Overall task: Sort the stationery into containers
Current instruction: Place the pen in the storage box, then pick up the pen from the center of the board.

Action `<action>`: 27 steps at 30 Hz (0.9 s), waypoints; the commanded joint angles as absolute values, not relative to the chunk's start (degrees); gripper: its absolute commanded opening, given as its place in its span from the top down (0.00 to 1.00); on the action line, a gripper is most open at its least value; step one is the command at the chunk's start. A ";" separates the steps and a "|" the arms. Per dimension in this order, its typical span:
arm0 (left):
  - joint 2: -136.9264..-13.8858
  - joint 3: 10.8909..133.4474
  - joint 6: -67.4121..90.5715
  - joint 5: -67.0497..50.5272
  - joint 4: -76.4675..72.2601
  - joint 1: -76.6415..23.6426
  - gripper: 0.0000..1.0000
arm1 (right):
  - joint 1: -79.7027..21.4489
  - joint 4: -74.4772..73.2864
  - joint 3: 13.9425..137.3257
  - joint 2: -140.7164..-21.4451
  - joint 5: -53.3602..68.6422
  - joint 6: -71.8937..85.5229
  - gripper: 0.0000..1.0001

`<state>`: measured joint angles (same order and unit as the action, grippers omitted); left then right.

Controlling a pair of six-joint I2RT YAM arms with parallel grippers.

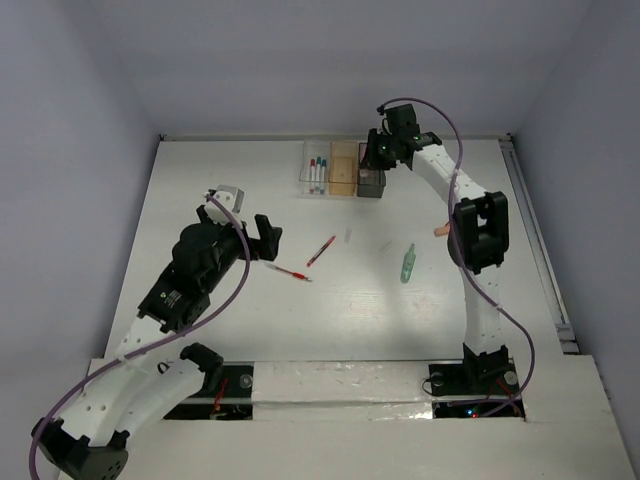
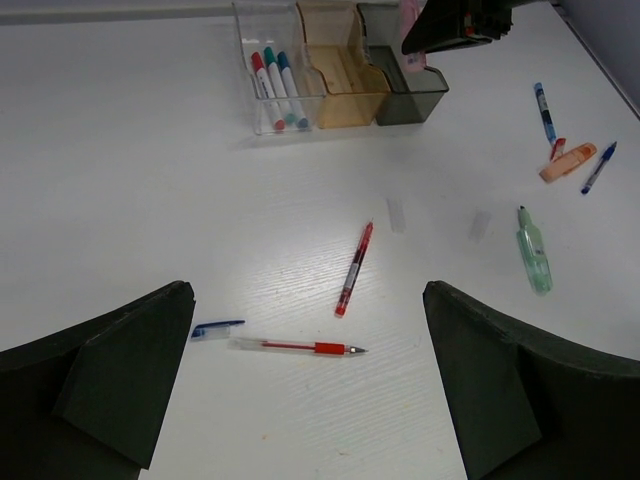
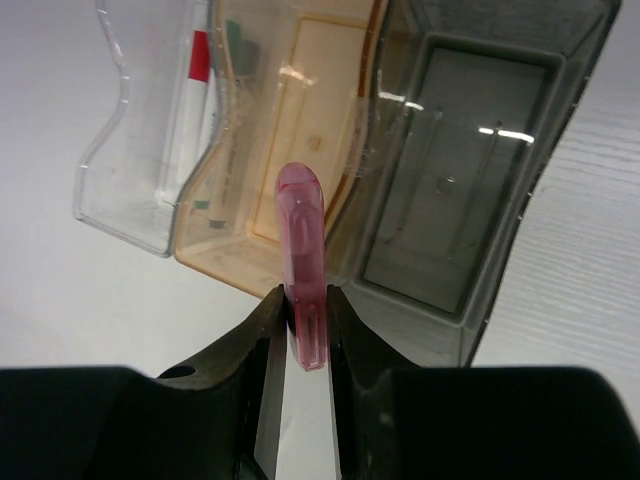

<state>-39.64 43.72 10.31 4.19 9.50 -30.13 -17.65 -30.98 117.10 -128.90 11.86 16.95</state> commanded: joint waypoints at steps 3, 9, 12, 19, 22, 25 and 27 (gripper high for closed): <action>-40.08 43.42 9.76 1.23 6.86 -29.01 0.01 | -17.49 -28.92 122.25 -131.39 17.66 19.60 1.00; -40.08 43.24 9.67 0.27 6.24 -28.39 0.01 | -17.49 -29.35 127.17 -135.61 21.00 21.71 1.00; -40.69 43.24 9.67 0.26 6.24 -27.86 0.01 | -17.49 -28.83 129.28 -136.67 22.06 22.76 0.75; -40.52 43.16 9.58 -1.41 6.06 -27.33 0.01 | -17.49 -26.90 128.77 -133.78 22.41 23.73 0.26; -40.43 43.24 9.67 -1.76 6.06 -27.33 0.01 | -17.49 -25.32 124.56 -129.48 20.92 23.56 0.23; -39.90 43.15 9.84 -2.11 6.06 -27.33 0.01 | -17.49 -22.42 114.67 -121.25 18.12 23.12 0.26; -39.20 43.15 9.93 -2.63 5.98 -27.33 0.01 | -17.49 -18.83 106.91 -115.34 15.92 22.94 0.31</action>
<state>-40.62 43.59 10.31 -1.04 8.84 -27.62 -17.65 -25.89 113.32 -126.69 19.09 23.33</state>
